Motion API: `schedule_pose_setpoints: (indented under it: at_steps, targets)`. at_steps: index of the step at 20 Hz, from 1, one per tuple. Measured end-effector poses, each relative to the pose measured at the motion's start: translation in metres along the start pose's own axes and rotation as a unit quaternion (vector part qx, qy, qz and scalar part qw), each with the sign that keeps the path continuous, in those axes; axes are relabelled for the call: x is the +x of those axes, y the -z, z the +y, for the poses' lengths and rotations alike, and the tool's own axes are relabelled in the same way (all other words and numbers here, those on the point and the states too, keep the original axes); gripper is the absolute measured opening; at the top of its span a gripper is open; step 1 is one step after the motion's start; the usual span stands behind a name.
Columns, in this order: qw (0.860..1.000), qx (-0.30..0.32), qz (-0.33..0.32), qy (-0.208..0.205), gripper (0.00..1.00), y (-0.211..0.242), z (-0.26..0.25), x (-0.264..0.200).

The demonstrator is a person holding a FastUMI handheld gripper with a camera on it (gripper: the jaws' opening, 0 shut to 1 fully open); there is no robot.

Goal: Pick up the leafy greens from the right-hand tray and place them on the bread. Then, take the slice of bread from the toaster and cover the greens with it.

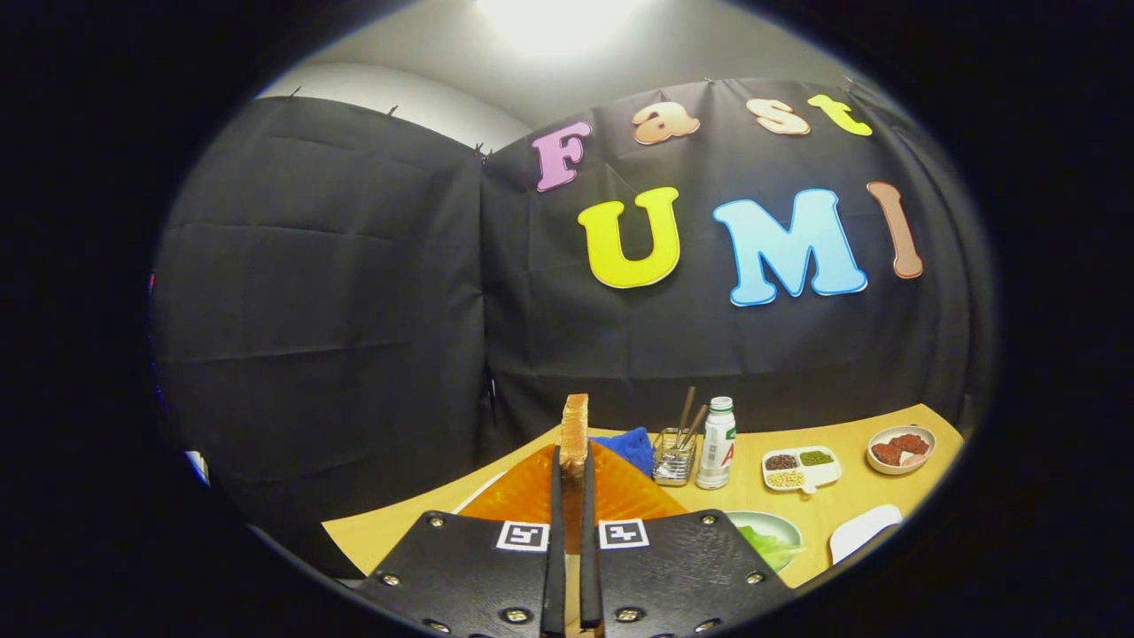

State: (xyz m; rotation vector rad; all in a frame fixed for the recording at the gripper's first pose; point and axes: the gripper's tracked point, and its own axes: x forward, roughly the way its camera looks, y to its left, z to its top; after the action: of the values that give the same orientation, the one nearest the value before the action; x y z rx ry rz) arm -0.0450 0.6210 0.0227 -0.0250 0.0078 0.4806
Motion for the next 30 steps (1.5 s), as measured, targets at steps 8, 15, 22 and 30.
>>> schedule_pose_setpoints:
  at_steps: [8,15,22,30]
  targets:
    - [0.998,0.000,0.036,0.042,0.07,0.025,-0.056,-0.019]
    - [0.995,0.017,0.055,0.076,0.06,0.050,-0.102,-0.013]
    - [0.993,0.021,0.070,0.091,0.07,0.069,-0.118,-0.007]
    - [0.992,0.039,0.082,0.084,0.07,0.098,-0.120,0.009]
